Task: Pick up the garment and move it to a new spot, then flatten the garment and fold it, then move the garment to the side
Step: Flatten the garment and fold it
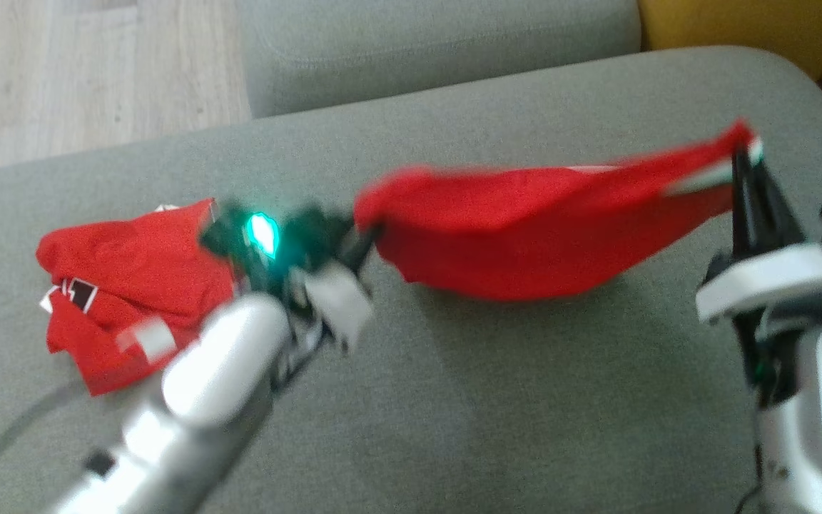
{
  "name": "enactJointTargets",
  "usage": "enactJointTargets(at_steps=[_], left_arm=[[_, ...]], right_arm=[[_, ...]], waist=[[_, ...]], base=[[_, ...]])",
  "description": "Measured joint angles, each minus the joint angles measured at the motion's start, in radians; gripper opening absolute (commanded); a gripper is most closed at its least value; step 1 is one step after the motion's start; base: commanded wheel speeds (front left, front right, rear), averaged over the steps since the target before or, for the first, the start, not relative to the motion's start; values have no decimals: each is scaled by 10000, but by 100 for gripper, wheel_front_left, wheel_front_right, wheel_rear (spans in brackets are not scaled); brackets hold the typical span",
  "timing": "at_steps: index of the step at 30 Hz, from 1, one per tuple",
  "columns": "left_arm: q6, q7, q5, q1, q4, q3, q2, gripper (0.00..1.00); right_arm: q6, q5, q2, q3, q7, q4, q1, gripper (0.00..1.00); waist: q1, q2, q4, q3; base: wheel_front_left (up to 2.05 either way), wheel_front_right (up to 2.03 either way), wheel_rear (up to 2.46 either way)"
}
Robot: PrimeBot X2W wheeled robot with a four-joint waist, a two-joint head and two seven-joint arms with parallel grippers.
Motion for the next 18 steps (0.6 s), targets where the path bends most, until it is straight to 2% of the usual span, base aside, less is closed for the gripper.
enactJointTargets(at_steps=[3,8,18], left_arm=[[-165,163,-176,-1046,-165,311,54,0],[-174,299,-418,-2105,-410,715,104,0],[-282,1091,-1005,-1615,-1181,725,364,0]], right_arm=[[0,86,-359,286,48,-531,-748,0],[0,221,-809,328,-146,-1041,-1837,0],[0,221,-884,568,153,-1342,-1027,0]], waist=[[0,0,9,-205],[0,0,24,-472],[-1,0,155,-560]], base=[[0,0,0],[0,0,0],[0,0,0]])
